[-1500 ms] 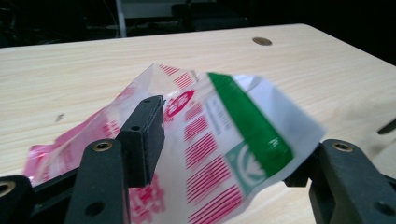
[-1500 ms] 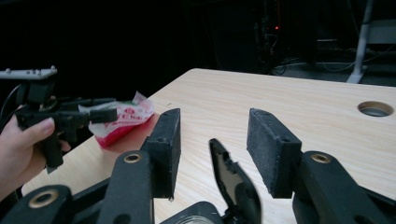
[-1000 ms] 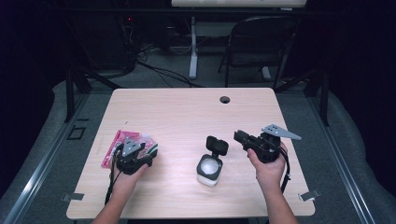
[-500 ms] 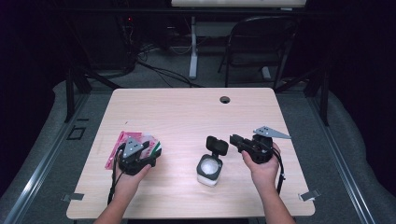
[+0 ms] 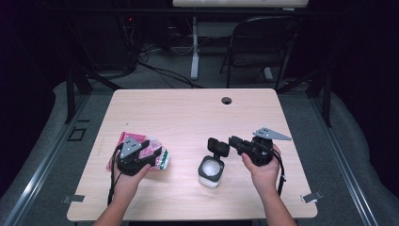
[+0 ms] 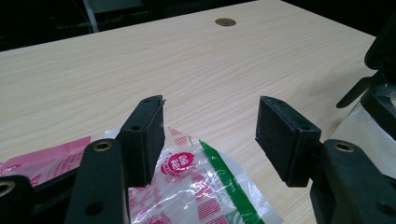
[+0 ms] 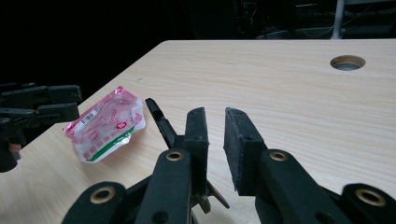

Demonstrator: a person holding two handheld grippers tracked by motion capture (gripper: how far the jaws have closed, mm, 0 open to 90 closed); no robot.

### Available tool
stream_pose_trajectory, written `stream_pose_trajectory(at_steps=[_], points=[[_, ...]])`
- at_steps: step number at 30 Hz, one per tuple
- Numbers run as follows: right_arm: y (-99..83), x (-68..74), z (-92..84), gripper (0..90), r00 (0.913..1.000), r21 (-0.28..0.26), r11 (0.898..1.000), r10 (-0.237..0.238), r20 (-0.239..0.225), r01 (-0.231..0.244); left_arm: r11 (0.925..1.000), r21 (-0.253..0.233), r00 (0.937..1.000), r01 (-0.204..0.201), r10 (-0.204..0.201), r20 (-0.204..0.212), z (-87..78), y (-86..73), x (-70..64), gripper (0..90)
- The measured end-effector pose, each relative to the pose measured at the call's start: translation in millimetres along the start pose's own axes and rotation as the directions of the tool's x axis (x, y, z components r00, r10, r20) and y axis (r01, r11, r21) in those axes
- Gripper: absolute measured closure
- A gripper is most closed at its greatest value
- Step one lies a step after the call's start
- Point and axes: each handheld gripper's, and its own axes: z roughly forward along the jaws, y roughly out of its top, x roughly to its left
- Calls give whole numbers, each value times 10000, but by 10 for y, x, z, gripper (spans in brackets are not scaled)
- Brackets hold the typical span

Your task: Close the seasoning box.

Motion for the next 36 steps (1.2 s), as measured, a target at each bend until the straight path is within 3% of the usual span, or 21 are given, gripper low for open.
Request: stream_pose_trajectory(at_steps=[27,36], points=[[-1,44,-20,784,9995,-72,9999,-108,-284,106,10000,-45,10000,10,-10,18,19,6,-4,425],[-16,68,-49,778,9994,-55,9999,-165,-291,163,9996,-35,9993,-264,265,247,40,41,-78,463]])
